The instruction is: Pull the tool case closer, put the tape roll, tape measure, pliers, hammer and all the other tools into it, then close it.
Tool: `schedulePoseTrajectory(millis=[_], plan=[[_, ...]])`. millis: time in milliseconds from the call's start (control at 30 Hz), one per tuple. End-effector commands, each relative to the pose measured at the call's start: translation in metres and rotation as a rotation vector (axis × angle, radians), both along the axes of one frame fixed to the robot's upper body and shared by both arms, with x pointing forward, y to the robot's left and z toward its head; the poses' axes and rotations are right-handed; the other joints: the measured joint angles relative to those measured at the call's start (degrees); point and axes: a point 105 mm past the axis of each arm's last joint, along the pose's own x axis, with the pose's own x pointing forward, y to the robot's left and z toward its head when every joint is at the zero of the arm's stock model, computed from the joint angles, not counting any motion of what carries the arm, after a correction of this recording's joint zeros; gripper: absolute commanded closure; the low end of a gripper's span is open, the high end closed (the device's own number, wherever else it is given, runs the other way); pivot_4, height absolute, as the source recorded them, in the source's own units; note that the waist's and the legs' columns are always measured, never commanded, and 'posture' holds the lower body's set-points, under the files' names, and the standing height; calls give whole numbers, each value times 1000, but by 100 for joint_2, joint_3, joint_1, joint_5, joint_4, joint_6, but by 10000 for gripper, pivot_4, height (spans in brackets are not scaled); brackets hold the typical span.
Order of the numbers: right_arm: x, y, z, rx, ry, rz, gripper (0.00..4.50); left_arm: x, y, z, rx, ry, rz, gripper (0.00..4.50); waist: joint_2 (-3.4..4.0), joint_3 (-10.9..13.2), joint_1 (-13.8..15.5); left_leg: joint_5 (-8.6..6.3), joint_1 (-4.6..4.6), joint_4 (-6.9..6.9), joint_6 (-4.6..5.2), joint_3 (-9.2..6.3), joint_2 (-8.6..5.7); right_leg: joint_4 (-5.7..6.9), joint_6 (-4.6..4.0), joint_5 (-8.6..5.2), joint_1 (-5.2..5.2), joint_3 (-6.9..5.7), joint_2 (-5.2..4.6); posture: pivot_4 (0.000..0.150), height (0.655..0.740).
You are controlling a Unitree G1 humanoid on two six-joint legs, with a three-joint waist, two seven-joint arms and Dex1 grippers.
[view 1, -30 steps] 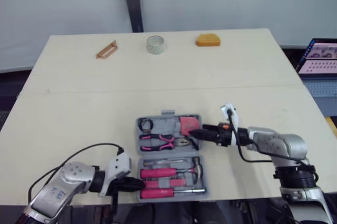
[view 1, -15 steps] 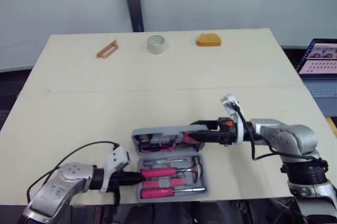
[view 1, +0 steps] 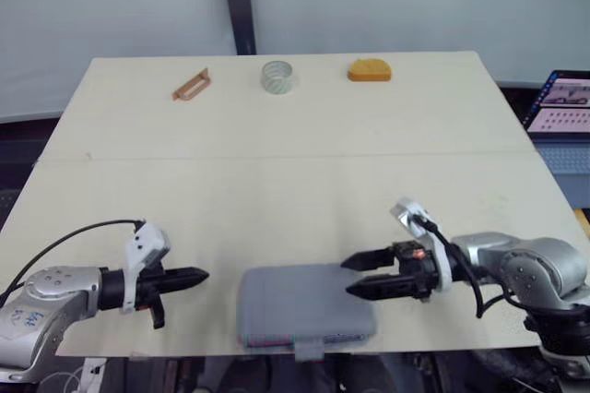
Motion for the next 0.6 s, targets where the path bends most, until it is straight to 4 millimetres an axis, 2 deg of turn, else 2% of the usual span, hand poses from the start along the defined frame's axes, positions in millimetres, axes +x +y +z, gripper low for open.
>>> schedulePoseTrajectory(millis=[33, 67, 100, 133, 233, 367, 467, 600], plan=[[14, -23, 14, -48, -192, -129, 1309, 8, 6, 13, -19, -85, 45, 45000, -3, 2, 8, 0, -1, 2, 0, 1, -1, 0, 0, 0, 0, 1, 0, 1500, 7400], [19, -33, 16, -67, -225, -183, 1309, 11, 11, 17, -26, -106, 74, 45000, -5, 3, 12, 0, -2, 2, 0, 2, -2, -1, 0, 0, 0, 2, 0, 1500, 7400], [22, -43, 19, -81, -259, -229, 0, 13, 17, 21, -36, -125, 107, 39557, -8, 5, 15, 0, -1, 2, 0, 1, -2, -1, 0, 0, 0, 1, 0, 1500, 7400], [24, -50, 21, -90, -281, -257, 0, 15, 21, 24, -43, -138, 128, 36273, -9, 6, 17, 0, -2, 2, 0, 1, -1, -1, 0, 0, 0, 0, 0, 1500, 7400], [28, -68, 20, -139, -340, -330, 0, 17, 33, 31, -53, -176, 183, 21271, -15, 9, 14, 0, 0, 1, 0, 2, 1, 0, 0, 0, 0, -3, 0, 1500, 7400], [25, -110, 1, -305, -377, -414, 0, 17, 66, 42, -19, -240, 296, 457, -19, 11, 5, 0, 1, -6, 1, 7, 0, -2, 0, 0, 0, -3, 0, 1500, 7400], [23, -130, -5, -342, -370, -456, 0, 14, 82, 44, -6, -235, 336, 119, -21, 13, 2, -1, 4, 0, 2, 15, 0, -2, 0, 0, 1, -1, 0, 1500, 7400], [21, -142, -11, -371, -362, -465, 0, 15, 94, 46, 31, -248, 351, 119, -21, 12, -9, -1, 7, 0, 2, 15, 3, 0, 0, 0, 3, 0, 0, 1500, 7400]])
